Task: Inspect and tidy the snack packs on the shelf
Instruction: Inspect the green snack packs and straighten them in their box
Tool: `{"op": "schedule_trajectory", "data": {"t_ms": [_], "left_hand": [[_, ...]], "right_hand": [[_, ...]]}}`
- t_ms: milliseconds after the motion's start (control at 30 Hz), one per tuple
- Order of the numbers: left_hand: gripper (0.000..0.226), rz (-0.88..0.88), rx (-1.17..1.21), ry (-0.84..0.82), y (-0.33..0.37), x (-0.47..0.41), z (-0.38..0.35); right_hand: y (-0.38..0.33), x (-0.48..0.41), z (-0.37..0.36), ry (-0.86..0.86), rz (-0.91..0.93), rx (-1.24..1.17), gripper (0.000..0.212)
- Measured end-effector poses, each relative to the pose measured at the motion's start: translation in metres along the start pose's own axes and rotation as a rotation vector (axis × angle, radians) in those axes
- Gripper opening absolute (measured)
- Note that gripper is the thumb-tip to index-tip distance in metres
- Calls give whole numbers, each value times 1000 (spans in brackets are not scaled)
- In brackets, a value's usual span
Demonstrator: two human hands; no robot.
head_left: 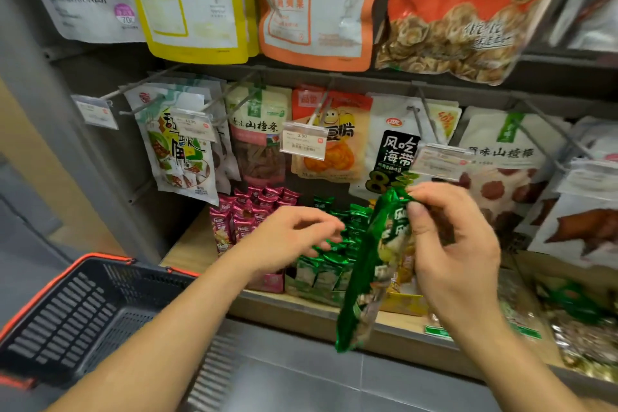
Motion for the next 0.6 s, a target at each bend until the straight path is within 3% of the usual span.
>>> {"op": "schedule_trajectory", "data": {"t_ms": [100,200,267,433,500,600], "left_hand": [[26,-18,225,-132,19,14,-31],[40,-10,214,-23,21,13,-43],[43,-9,227,2,21,13,-44],[53,-34,260,66,21,12,-39],[50,-63,197,84,23,11,-34],[49,-73,267,97,24,10,-22]], "right_hand": [[21,11,-12,-85,-360,-278,21],[33,18,-23,-131,-560,-498,17],[40,26,-30,-188,-685,-588,40],[44,50,-50,-617,-815,-436,82],[41,55,-52,-659,-863,-466,84],[33,52,-48,-690,-787,-311,84]]}}
Point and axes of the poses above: each hand's wrist, its own x-axis away from the middle knuckle, its own z-axis out of the back of the hand, y = z × x, the point moved 4 cm from there along -x, towards the middle knuckle, and after that the axes turned 2 degrees about -z, right-handed, at the moved point
